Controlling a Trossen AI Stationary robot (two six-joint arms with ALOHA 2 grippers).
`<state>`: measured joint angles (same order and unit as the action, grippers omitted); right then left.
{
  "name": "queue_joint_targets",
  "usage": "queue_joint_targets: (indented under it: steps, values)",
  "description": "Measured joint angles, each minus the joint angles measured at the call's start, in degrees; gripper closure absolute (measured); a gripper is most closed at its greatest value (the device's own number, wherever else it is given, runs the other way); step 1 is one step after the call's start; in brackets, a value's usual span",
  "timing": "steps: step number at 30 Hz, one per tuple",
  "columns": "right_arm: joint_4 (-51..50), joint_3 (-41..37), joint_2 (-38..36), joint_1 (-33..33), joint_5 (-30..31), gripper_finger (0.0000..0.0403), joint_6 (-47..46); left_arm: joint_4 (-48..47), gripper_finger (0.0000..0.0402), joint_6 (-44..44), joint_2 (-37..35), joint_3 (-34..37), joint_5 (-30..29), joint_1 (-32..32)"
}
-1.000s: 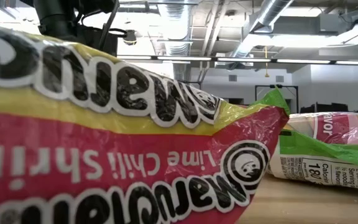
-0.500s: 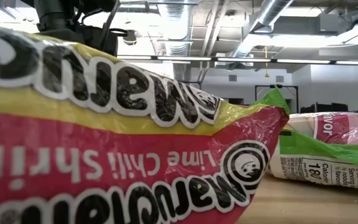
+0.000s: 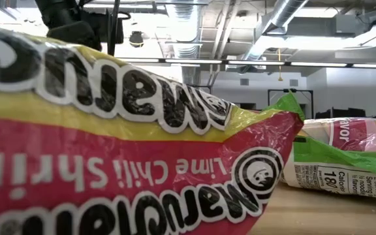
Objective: Pick & Place Food Item
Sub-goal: Adjust the bins
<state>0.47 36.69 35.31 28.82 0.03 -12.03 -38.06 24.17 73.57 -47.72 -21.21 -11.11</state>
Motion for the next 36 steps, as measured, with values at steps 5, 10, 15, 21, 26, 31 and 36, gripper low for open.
queue_joint_targets:
  steps: [5,10,15,21,26,31,36]
  values:
    - [0.04,0.00,0.00,0.00,0.00,0.0188,0.00,0.27,0.0401,-0.87,-2.42,-0.02,-9.57,3.29]
    - [0.22,0.00,-0.07,-0.02,0.00,0.0188,0.04,4.85,0.0401,-6.79,-0.23,0.00,-9.64,10.66]
    - [0.11,0.00,-0.10,-0.02,0.00,0.0188,0.21,7.74,0.0401,-11.80,1.30,0.00,-4.01,17.53]
    - [-0.06,0.00,-0.11,-0.02,0.00,0.0188,0.44,9.72,0.0401,-15.11,2.13,0.02,-1.29,23.15]
    - [-0.20,0.00,-0.09,-0.02,0.00,0.0188,0.44,10.44,0.0401,-16.63,4.58,-0.02,3.48,25.87]
    - [-0.20,0.00,-0.09,-0.02,0.00,0.0188,0.44,11.15,0.0401,-17.67,7.03,0.00,3.54,26.47]
    - [-0.20,0.00,-0.11,-0.02,0.00,0.0188,0.44,9.98,0.0401,-17.94,7.66,0.00,6.39,26.47]
